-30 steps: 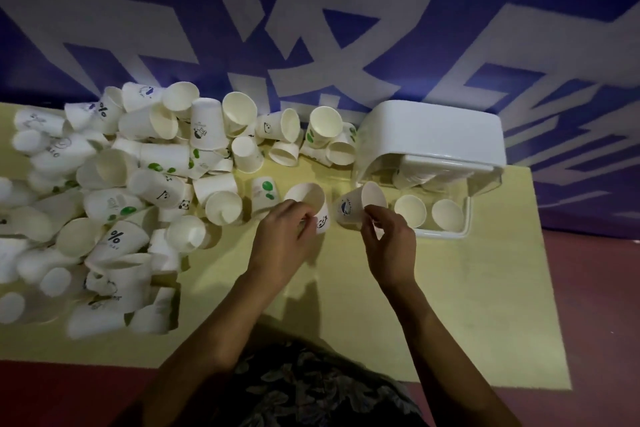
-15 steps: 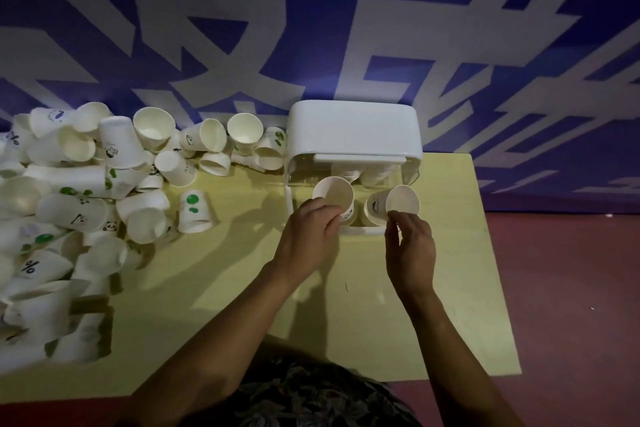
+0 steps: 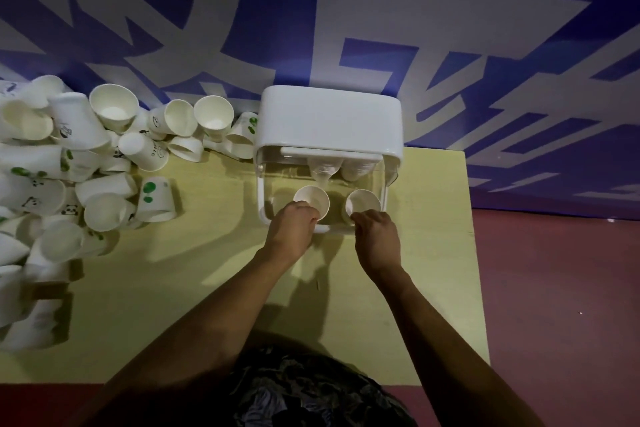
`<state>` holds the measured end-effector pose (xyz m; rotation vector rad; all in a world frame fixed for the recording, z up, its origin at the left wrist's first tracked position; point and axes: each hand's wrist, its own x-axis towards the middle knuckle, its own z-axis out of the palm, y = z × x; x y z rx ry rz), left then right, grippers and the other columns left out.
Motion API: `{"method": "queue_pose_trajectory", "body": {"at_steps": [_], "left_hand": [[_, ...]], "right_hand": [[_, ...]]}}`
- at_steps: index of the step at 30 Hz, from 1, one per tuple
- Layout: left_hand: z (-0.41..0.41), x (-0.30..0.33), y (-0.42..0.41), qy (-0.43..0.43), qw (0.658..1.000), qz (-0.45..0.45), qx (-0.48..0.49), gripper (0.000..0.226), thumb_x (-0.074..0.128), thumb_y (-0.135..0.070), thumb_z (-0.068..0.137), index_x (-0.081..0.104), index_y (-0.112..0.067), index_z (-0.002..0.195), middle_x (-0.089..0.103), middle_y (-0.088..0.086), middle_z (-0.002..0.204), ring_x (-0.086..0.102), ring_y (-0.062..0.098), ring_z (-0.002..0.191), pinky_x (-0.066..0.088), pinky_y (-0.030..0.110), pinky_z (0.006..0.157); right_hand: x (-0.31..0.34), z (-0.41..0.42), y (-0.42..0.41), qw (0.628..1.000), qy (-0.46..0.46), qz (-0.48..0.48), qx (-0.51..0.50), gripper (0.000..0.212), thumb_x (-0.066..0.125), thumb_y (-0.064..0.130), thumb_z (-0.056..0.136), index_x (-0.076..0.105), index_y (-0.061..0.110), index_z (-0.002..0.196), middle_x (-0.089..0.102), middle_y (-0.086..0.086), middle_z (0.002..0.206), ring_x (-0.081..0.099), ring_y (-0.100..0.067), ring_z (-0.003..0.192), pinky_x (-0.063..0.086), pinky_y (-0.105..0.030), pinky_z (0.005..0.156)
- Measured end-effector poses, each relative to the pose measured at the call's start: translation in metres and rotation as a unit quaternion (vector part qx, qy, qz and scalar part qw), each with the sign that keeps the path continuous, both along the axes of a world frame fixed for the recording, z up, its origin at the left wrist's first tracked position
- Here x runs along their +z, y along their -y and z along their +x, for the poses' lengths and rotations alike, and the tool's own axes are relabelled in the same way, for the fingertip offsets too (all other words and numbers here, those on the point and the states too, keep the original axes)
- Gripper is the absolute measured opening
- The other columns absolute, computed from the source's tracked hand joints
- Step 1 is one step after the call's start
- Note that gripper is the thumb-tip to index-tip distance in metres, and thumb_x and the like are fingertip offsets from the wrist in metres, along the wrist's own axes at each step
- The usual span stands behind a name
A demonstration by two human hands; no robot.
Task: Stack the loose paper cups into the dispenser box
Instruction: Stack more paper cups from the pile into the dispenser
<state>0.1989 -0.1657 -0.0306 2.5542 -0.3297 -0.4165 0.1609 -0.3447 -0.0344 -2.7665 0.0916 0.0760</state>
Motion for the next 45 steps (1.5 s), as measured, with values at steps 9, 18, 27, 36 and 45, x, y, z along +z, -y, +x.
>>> {"method": "queue_pose_trajectory", "body": {"at_steps": [9,18,27,36,45], "left_hand": [[-0.017,0.015,-0.031,0.061,0.992,-0.079,0.082,0.02,0.058,-0.016,0.09,0.069,-0.015,0.106,0.066,0.0,0.106,0.059,0.016,0.094,0.05,0.029,0.079],[-0.06,0.018,-0.171,0.005,0.921,-0.152,0.359,0.011,0.065,-0.006,0.085,0.072,-0.012,0.092,0.07,-0.003,0.088,0.065,0.015,0.083,0.043,0.015,0.074],[-0.048,0.019,-0.285,0.056,0.927,-0.022,0.371,0.032,0.064,-0.011,0.085,0.062,-0.012,0.116,0.062,0.01,0.114,0.061,0.028,0.096,0.051,0.036,0.079],[-0.021,0.007,-0.33,-0.023,0.974,0.098,0.205,0.032,0.058,-0.019,0.088,0.061,-0.018,0.12,0.058,0.004,0.12,0.055,0.025,0.107,0.051,0.04,0.084],[0.003,0.0,-0.342,-0.047,0.98,0.147,0.126,0.026,0.051,-0.022,0.093,0.063,-0.023,0.116,0.06,0.0,0.118,0.045,0.021,0.117,0.045,0.033,0.09]], "right_hand": [[0.018,0.003,-0.024,0.999,0.034,0.005,0.0,0.014,0.063,0.011,0.084,0.069,0.014,0.097,0.07,-0.005,0.098,0.059,-0.033,0.094,0.048,-0.038,0.075],[0.021,-0.004,-0.146,0.974,-0.064,0.216,0.026,0.017,0.058,0.014,0.092,0.074,0.013,0.1,0.073,-0.001,0.094,0.065,-0.016,0.082,0.049,-0.027,0.071],[0.017,0.001,-0.277,0.724,-0.331,0.562,-0.225,0.011,0.059,0.007,0.092,0.068,0.003,0.096,0.068,-0.013,0.088,0.059,-0.018,0.073,0.053,-0.029,0.077],[-0.008,0.036,-0.362,0.594,-0.348,0.623,-0.37,0.004,0.057,0.002,0.091,0.059,-0.001,0.092,0.052,-0.012,0.079,0.048,-0.016,0.062,0.045,-0.025,0.066],[-0.027,0.067,-0.38,0.527,-0.336,0.638,-0.45,0.016,0.07,0.01,0.085,0.064,0.002,0.098,0.065,-0.01,0.078,0.061,-0.019,0.072,0.053,-0.029,0.068]]}}
